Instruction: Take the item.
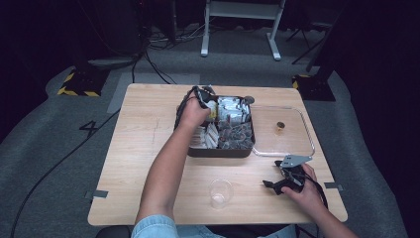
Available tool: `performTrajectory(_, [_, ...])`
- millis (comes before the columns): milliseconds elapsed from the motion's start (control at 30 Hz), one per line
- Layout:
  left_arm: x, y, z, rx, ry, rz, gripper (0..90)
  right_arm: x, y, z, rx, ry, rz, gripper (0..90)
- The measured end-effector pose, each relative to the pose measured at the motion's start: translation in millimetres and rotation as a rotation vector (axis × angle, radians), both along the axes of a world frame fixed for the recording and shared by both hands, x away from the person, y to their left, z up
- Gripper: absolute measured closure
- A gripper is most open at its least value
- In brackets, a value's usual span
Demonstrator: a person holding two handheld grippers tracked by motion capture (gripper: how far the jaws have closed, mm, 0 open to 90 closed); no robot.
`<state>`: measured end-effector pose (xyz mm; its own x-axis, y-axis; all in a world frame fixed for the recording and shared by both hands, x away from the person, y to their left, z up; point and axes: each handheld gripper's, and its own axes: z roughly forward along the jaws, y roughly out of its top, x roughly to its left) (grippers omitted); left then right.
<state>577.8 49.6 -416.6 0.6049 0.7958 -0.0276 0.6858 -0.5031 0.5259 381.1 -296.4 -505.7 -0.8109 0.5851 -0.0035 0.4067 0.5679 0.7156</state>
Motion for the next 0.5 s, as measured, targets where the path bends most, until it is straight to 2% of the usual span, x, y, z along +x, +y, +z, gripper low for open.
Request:
performTrajectory(233, [-3.6,6.5,11.7,-0.029,-0.02,-0.004,90.0,-0.1,-0.1,0.1,0.001,0.0,0.0,2.6])
performTrajectory(367, [-9.7,14.2,24.1,-0.076,-0.045,-0.019,90.0,0.0,-0.1,0.1,0.0,0.0,0.001,2.7])
performTrajectory(500, [-14.9,19.7,31.3,-0.099,-0.06,-0.029,90.0,-0.1,-0.1,0.1,0.001,0.001,0.0,2.7])
